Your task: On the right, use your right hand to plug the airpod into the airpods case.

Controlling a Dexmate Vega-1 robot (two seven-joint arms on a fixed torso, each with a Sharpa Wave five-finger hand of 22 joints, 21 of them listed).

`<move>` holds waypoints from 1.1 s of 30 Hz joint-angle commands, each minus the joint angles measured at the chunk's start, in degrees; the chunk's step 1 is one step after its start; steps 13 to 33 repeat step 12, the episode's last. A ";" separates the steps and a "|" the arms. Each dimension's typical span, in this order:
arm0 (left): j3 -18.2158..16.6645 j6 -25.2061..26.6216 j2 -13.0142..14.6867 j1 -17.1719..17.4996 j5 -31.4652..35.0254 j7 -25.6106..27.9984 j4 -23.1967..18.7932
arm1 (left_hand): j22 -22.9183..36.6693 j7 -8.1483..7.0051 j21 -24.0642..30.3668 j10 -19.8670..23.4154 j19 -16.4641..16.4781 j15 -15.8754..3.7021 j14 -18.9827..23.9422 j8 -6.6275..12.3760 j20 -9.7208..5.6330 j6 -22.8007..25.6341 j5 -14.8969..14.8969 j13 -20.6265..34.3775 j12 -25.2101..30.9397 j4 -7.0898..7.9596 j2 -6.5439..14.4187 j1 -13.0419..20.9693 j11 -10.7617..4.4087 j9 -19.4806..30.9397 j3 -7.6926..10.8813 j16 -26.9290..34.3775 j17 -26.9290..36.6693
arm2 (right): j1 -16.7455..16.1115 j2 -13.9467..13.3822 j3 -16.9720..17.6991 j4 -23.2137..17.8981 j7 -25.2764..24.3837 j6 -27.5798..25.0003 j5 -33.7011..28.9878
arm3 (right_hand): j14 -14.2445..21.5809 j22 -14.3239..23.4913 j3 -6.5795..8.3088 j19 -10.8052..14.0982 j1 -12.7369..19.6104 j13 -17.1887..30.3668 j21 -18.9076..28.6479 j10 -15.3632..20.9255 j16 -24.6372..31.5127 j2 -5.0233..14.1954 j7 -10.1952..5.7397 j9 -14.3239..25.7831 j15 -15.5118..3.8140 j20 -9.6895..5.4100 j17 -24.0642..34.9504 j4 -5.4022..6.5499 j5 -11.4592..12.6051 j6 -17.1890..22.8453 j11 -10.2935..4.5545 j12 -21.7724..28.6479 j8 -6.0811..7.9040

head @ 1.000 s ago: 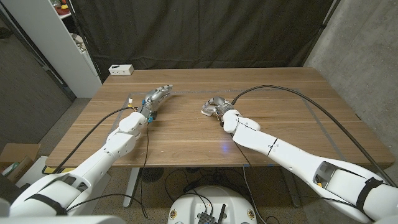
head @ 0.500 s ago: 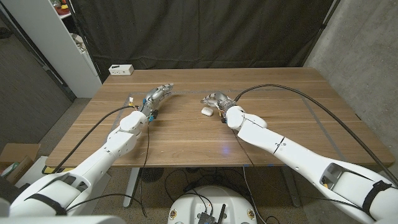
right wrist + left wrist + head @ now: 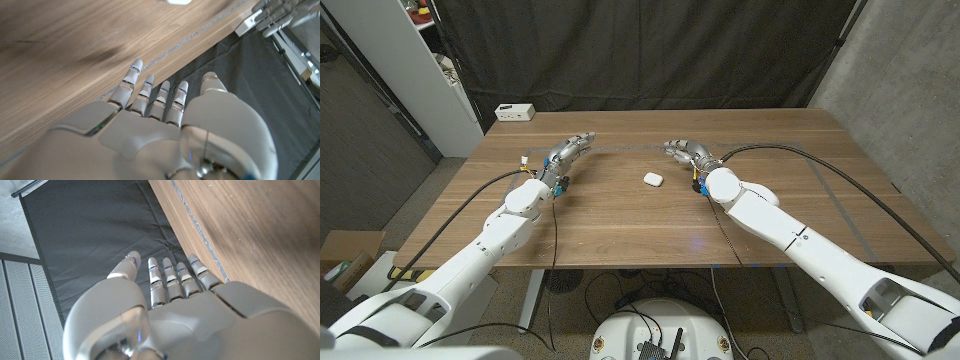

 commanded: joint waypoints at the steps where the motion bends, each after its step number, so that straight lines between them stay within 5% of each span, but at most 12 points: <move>1: -1.84 -1.56 2.16 2.75 -0.90 -0.38 -3.00 | 0.25 -0.27 -0.22 0.51 0.38 -2.67 0.48 0.04 -0.02 -0.20 0.37 0.27 0.25 0.02 -0.18 -0.07 -0.34 0.19 -0.01 0.08 0.17 | -6.06 -1.75 9.51 1.52 -0.09 12.41 12.02 | 0.72 0.10 1.22 0.85 0.96 -0.01 0.41 0.48 -0.46 0.72 0.65 0.20 -5.99 -0.48 -0.07 -0.60 0.47 -0.37 -0.40 -0.05 0.58; 12: -2.49 -2.07 2.52 2.63 -1.67 -1.63 -2.14 | 0.25 -0.28 -0.29 0.44 0.35 -2.62 0.42 -0.01 -0.01 -0.42 0.35 0.24 0.20 0.06 -0.23 -0.20 -0.25 0.19 -0.06 0.06 0.18 | -4.37 0.36 10.16 4.71 -2.69 15.97 14.38 | 0.57 0.11 2.05 1.01 1.54 -0.14 0.16 0.31 -0.93 0.82 0.99 0.19 -6.12 -0.98 -0.23 -1.29 0.62 -0.51 0.01 -0.20 0.83; 33: -2.49 -2.07 2.52 2.63 -1.67 -1.63 -2.14 | 0.25 -0.28 -0.29 0.44 0.35 -2.62 0.42 -0.01 -0.01 -0.42 0.35 0.24 0.20 0.06 -0.23 -0.20 -0.25 0.19 -0.06 0.06 0.18 | -4.37 0.36 10.16 4.71 -2.69 15.97 14.38 | 0.57 0.11 2.05 1.01 1.54 -0.14 0.16 0.31 -0.93 0.82 0.99 0.19 -6.12 -0.98 -0.23 -1.29 0.62 -0.51 0.01 -0.20 0.83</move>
